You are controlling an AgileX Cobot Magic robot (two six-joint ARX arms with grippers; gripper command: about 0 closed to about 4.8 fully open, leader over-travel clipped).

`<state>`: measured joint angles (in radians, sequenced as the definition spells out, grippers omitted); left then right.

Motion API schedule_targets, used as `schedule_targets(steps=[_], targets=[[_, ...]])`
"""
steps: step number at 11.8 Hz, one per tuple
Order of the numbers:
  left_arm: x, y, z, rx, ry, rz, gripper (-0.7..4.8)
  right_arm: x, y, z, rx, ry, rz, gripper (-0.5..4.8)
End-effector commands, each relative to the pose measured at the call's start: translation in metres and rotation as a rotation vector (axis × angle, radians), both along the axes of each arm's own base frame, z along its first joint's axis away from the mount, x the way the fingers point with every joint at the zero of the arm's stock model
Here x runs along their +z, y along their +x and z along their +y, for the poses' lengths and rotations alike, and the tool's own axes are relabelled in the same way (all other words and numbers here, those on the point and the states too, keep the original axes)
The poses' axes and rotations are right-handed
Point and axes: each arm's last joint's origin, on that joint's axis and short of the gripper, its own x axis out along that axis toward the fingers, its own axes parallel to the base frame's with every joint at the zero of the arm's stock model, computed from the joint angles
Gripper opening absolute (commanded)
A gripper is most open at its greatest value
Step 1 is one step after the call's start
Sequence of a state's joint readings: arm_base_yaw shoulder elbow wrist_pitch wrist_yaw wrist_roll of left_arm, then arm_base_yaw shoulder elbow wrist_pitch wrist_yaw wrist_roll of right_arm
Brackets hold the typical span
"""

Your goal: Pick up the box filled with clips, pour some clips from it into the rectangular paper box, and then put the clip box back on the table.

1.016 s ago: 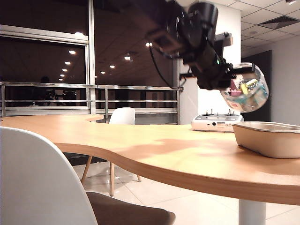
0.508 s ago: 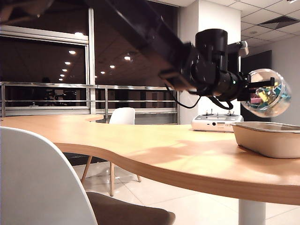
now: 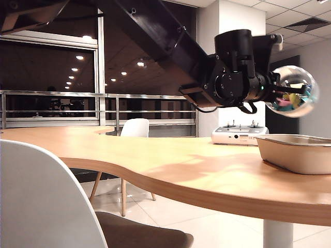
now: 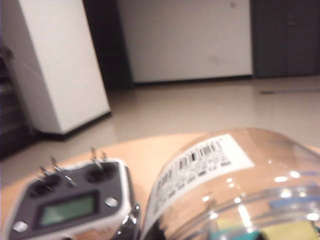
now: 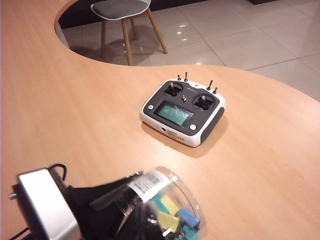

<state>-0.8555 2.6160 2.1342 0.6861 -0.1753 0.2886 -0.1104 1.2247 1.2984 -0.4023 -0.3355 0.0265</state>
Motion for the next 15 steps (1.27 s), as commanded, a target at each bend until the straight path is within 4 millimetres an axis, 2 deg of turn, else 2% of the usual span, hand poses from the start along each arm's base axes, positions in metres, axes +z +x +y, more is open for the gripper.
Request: schedule_targets(steps=[1, 3, 4, 7, 8, 9, 10, 12, 14, 15], targets=[[-0.002, -0.003, -0.004, 0.054, 0.195, -0.161, -0.06, 0.001, -0.002, 0.0, 0.002, -0.004, 0.005, -0.06], [-0.007, -0.005, -0.006, 0.05, 0.263, -0.177, -0.06, 0.001, -0.002, 0.0, 0.002, -0.004, 0.005, -0.06], [-0.007, -0.008, -0.009, 0.041, 0.333, -0.237, -0.06, 0.001, -0.002, 0.0, 0.002, -0.004, 0.005, -0.06], [0.001, -0.016, -0.013, 0.085, 0.358, -0.357, -0.06, 0.0, -0.002, 0.0, 0.002, -0.003, 0.007, -0.06], [-0.001, -0.016, -0.014, 0.058, 0.391, -0.355, -0.06, 0.001, -0.002, 0.0, 0.002, -0.004, 0.006, -0.06], [-0.004, -0.016, -0.015, 0.059, 0.508, -0.433, -0.06, 0.001, -0.002, 0.0, 0.002, -0.003, 0.006, -0.06], [-0.004, -0.016, -0.015, 0.07, 0.546, -0.466, -0.06, 0.001, -0.002, 0.0, 0.002, -0.004, 0.006, -0.06], [0.0, -0.016, -0.015, 0.053, 0.432, -0.39, -0.06, 0.0, -0.002, 0.0, 0.003, -0.004, 0.006, -0.06], [0.002, -0.016, -0.014, 0.076, 0.477, -0.463, -0.06, 0.0, -0.002, 0.0, 0.002, -0.003, 0.01, -0.06], [0.008, -0.016, -0.013, 0.052, 0.238, -0.316, -0.06, 0.0, -0.002, 0.001, 0.003, -0.003, 0.01, -0.06]])
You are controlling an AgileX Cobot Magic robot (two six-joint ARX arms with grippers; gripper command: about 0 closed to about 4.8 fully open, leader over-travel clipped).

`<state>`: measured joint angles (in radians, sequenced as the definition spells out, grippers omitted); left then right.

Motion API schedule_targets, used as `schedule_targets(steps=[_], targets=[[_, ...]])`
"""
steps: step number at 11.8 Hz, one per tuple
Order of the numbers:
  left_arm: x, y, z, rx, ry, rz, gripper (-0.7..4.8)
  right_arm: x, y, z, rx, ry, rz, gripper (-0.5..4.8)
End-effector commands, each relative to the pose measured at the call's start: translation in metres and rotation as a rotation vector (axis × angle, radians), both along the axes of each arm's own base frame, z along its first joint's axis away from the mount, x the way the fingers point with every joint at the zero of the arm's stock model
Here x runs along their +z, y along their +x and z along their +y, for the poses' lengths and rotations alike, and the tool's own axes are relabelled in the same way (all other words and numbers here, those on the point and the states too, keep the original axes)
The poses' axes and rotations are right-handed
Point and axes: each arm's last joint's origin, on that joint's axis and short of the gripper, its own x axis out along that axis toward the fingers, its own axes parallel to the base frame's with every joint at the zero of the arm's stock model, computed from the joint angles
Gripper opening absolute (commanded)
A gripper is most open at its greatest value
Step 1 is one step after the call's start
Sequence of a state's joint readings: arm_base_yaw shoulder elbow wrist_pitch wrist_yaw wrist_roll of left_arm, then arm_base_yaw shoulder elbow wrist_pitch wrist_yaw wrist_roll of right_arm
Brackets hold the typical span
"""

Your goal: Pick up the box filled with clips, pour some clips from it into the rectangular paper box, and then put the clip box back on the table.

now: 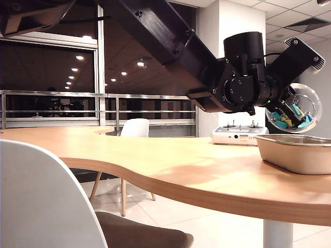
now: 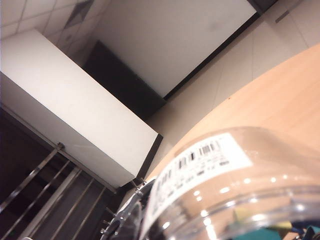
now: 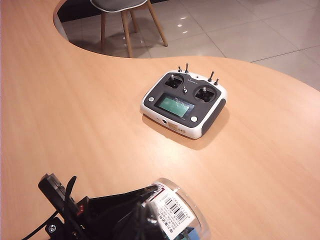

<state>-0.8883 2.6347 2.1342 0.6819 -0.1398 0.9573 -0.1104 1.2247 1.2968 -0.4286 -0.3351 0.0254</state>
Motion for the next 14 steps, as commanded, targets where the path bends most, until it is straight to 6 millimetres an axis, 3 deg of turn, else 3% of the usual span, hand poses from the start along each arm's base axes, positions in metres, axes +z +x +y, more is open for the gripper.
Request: schedule_targets(steps=[1, 4, 10, 12, 14], targets=[[0.019, 0.0, 0.004, -0.088, -0.444, 0.244, -0.06, 0.003, -0.001, 0.0, 0.002, -0.005, -0.015, -0.06], [0.01, 0.006, 0.006, -0.166, -0.76, 0.652, -0.06, 0.003, -0.001, 0.0, 0.003, -0.005, -0.015, -0.06], [-0.003, 0.017, 0.013, -0.162, -0.824, 0.895, -0.06, 0.002, -0.001, 0.0, 0.003, -0.004, -0.006, -0.06], [0.002, 0.015, 0.012, -0.055, -0.356, 0.422, -0.06, 0.002, -0.001, 0.0, 0.003, -0.004, -0.006, -0.06], [0.007, 0.015, 0.013, 0.04, -0.036, 0.124, -0.06, 0.002, -0.001, 0.0, 0.002, -0.004, -0.007, -0.06]])
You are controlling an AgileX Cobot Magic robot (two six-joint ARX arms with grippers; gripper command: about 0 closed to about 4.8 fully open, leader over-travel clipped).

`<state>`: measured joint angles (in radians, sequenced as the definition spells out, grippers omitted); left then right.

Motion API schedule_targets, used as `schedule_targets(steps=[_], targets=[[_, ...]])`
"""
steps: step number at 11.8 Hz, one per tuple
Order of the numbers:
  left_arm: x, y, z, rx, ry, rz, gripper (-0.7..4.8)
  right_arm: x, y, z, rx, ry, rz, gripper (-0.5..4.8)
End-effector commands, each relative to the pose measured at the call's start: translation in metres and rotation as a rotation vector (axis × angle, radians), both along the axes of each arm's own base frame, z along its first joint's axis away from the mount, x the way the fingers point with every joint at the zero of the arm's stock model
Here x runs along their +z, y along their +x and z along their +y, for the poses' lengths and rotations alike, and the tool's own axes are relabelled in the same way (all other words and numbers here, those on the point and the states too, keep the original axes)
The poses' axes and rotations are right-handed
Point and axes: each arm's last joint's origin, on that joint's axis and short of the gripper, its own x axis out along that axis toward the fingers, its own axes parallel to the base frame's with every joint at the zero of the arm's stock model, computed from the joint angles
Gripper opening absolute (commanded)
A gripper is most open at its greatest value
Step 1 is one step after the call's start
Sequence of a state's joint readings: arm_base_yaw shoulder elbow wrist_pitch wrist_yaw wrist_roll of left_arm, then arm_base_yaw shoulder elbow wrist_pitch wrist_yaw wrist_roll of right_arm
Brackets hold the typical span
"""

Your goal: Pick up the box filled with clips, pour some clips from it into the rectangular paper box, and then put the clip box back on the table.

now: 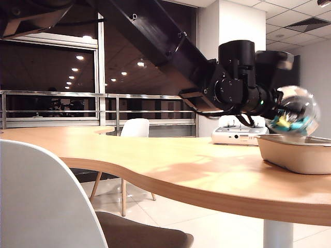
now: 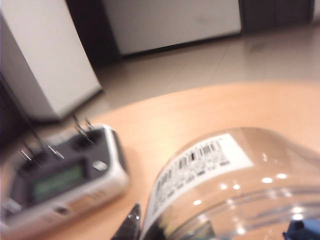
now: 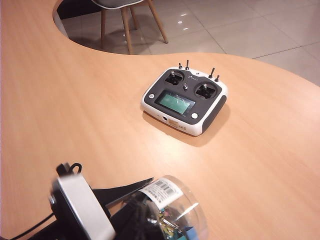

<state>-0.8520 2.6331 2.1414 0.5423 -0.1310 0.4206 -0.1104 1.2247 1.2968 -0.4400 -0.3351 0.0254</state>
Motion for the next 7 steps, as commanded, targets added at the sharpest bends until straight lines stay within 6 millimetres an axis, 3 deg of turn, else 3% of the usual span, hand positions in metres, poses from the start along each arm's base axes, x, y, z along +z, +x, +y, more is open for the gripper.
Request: schedule_targets(steps=[1, 3, 7], targets=[[0.022, -0.002, 0.002, 0.142, 0.379, -0.437, -0.06, 0.003, -0.001, 0.0, 0.003, -0.005, -0.019, -0.06], [0.035, -0.003, 0.005, 0.201, 0.399, -0.594, -0.06, 0.003, -0.001, 0.0, 0.003, -0.005, -0.018, -0.06], [0.042, -0.001, 0.008, 0.174, 0.427, -0.678, -0.06, 0.003, -0.001, 0.0, 0.007, -0.027, -0.023, -0.06]])
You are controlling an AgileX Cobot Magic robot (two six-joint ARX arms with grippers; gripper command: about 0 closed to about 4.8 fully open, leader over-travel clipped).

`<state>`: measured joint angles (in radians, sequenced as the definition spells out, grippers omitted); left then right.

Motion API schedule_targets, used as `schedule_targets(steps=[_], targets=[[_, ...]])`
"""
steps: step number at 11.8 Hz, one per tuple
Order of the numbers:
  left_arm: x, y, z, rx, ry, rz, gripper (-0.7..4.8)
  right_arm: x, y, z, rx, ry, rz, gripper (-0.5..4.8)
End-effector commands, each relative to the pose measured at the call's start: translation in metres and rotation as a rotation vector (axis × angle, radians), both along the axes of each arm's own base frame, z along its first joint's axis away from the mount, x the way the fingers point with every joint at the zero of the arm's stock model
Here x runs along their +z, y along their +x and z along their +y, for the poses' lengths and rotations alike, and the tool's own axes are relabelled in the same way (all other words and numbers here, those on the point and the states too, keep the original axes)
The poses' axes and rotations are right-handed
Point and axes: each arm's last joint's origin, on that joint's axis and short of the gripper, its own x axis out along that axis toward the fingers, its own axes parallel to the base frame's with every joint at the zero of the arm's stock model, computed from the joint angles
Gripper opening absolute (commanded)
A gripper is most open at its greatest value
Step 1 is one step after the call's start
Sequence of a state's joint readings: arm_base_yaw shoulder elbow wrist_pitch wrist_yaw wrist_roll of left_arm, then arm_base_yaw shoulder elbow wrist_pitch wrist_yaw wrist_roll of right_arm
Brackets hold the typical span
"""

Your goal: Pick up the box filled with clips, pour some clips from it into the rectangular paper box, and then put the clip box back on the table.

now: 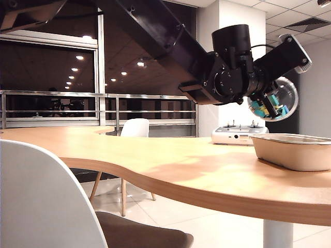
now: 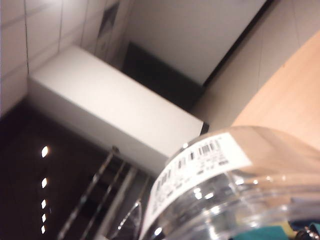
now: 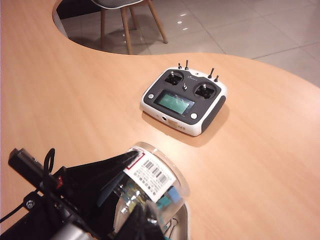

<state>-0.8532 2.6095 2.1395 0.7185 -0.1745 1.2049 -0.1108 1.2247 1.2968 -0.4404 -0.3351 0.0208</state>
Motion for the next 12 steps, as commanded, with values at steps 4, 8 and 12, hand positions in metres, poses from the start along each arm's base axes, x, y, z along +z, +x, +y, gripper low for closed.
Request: schedule_targets(steps=[4, 8, 12], targets=[[-0.015, 0.007, 0.01, -0.123, 0.079, -0.009, -0.06, 0.003, -0.001, 0.001, 0.007, -0.023, -0.023, -0.06], [0.018, 0.002, 0.017, -0.21, -0.395, 0.155, -0.06, 0.002, -0.001, 0.001, 0.01, -0.02, -0.008, -0.06], [-0.008, 0.008, 0.013, -0.245, -0.667, 0.767, -0.06, 0.0, -0.002, 0.001, 0.011, -0.018, 0.007, -0.06]])
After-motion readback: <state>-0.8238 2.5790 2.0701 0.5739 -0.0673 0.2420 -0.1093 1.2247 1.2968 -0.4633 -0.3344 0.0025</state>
